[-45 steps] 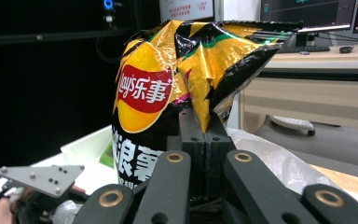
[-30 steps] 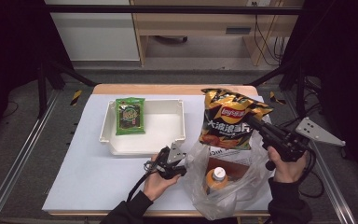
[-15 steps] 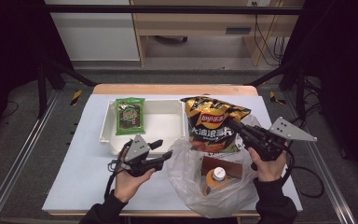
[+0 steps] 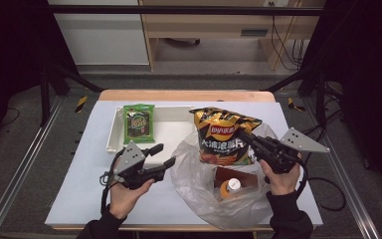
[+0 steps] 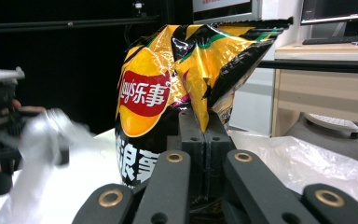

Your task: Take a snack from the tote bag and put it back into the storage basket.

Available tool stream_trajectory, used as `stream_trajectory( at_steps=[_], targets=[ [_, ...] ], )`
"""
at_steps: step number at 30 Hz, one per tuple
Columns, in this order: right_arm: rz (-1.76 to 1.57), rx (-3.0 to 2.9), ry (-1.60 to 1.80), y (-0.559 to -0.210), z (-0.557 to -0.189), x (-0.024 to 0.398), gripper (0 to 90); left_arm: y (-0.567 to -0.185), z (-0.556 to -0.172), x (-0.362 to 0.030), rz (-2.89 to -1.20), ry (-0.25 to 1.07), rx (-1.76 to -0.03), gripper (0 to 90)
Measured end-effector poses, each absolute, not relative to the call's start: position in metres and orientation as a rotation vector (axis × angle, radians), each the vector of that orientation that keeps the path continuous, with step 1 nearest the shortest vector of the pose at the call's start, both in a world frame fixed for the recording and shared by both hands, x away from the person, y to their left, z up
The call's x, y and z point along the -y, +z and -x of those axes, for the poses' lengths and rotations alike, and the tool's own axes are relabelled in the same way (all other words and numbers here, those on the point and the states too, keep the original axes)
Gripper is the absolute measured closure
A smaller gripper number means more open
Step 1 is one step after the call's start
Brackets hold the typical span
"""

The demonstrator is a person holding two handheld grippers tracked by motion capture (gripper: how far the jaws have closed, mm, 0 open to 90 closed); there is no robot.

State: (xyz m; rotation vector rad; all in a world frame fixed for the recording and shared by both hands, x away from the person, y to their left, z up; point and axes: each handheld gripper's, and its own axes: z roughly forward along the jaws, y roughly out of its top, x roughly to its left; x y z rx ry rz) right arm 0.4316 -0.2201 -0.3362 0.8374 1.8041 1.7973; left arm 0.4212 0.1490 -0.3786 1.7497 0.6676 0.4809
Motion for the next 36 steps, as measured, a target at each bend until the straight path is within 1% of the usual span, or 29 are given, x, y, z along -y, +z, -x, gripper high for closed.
stream_trajectory(
  at_steps=[3, 8, 14, 18, 22, 30, 33, 36],
  targets=[
    [-0.831, -1.788, 1.802, -0.334, -0.431, 0.221, 90.0, -0.395, -0.422, -0.130, -1.818, 0.451, -0.645, 46.9],
    [-0.825, -1.764, 1.822, -0.325, -0.427, 0.224, 90.0, -0.427, -0.428, -0.102, -1.951, 0.428, -0.624, 48.6],
    [-0.818, -1.725, 1.859, -0.313, -0.423, 0.230, 89.9, -0.457, -0.431, -0.088, -2.052, 0.401, -0.622, 49.8],
    [-0.814, -1.715, 1.865, -0.306, -0.422, 0.226, 89.9, -0.466, -0.431, -0.084, -2.083, 0.391, -0.620, 49.9],
    [-0.789, -1.749, 1.849, -0.304, -0.423, 0.215, 89.9, -0.457, -0.428, -0.095, -2.055, 0.398, -0.614, 47.8],
    [-0.819, -1.776, 1.801, -0.316, -0.428, 0.212, 89.9, -0.433, -0.412, -0.134, -1.963, 0.397, -0.606, 30.1],
    [-0.831, -1.778, 1.794, -0.320, -0.428, 0.215, 89.9, -0.427, -0.409, -0.144, -1.941, 0.423, -0.609, 28.3],
    [-0.842, -1.769, 1.797, -0.321, -0.427, 0.218, 89.9, -0.425, -0.408, -0.153, -1.929, 0.430, -0.627, 30.4]
  ],
)
